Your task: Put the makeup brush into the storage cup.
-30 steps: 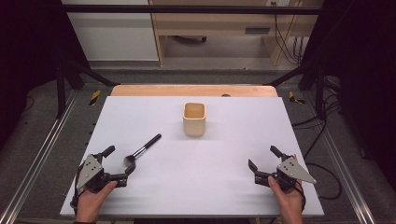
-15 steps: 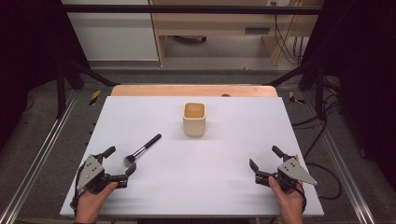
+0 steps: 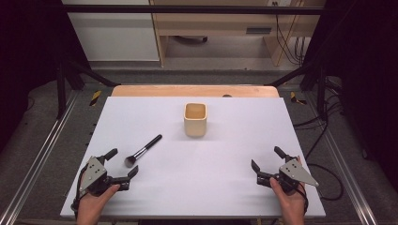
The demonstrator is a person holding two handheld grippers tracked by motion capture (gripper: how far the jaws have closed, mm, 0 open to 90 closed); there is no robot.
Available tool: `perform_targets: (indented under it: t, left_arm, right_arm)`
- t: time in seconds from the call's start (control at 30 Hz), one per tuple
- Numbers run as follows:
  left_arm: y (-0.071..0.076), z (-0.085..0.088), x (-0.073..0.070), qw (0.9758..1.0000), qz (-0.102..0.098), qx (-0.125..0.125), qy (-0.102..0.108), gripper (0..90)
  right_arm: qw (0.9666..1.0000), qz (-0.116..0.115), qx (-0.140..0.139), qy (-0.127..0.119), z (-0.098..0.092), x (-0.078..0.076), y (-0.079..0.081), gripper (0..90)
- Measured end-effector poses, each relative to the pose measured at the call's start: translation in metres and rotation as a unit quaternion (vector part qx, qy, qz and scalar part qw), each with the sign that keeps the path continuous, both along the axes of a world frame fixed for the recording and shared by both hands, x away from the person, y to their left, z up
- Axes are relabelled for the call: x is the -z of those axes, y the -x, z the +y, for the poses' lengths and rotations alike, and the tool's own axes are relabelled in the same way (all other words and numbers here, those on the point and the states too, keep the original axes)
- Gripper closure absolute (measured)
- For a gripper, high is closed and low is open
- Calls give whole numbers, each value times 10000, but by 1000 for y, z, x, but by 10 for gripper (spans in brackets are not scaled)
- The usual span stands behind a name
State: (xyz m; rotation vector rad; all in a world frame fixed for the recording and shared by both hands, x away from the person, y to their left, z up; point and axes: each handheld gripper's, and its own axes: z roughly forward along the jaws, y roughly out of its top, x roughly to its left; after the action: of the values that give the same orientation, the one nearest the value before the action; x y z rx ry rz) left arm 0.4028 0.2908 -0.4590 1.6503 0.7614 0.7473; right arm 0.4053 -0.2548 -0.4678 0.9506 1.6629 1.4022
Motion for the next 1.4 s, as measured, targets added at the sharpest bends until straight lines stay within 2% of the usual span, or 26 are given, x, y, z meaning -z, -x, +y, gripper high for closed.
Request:
perform_targets:
  t: [0.2, 0.3, 0.57, 0.63, 0.7, 0.77, 0.83, 1.0, 1.17, 1.23, 1.3, 1.4]
  left_arm:
    - [5, 1, -1, 10000, -12, -30, 26, 24]
    - [6, 2, -1, 9999, 33, -118, -54, 27]
    - [1, -1, -7, 9998, 91, -148, -85, 30]
    - [-3, -3, -9, 9996, 184, -125, -143, 30]
    - [-7, -5, -13, 9990, 250, -108, -343, 30]
    - [-11, -6, -18, 9985, 367, -47, -414, 30]
    - [-16, -6, -23, 9975, 437, -69, -556, 30]
    - [-30, -6, -32, 9959, 629, -25, -655, 30]
    - [-45, -8, -44, 9926, 787, 82, -921, 29]
    - [-47, -9, -46, 9921, 802, 89, -964, 29]
    - [-51, -10, -49, 9902, 869, 127, -1087, 30]
    - [-55, -14, -53, 9859, 959, 204, -1360, 29]
  right_arm:
    - [10000, -5, 2, 40, 1, 0, 0, 47]
    - [10000, -18, 36, 17, 0, -1, 0, 48]
    - [9999, -80, 76, -40, -3, -1, 1, 48]
    - [9999, -68, 90, -75, -4, -1, 0, 47]
    - [9999, -75, 93, -90, -4, -1, 0, 45]
    - [9999, -92, 70, -106, -4, -2, 0, 44]
    - [9999, -88, 58, -48, -3, -2, -1, 44]
    - [9999, -79, 43, 90, 1, -1, 0, 42]
    - [9999, -103, 61, 110, 2, -1, 0, 41]
    - [9999, -94, 68, 99, 1, -1, 0, 42]
    - [9999, -103, 76, 87, 1, -1, 0, 41]
    - [9999, -116, 67, 92, 2, -1, 0, 41]
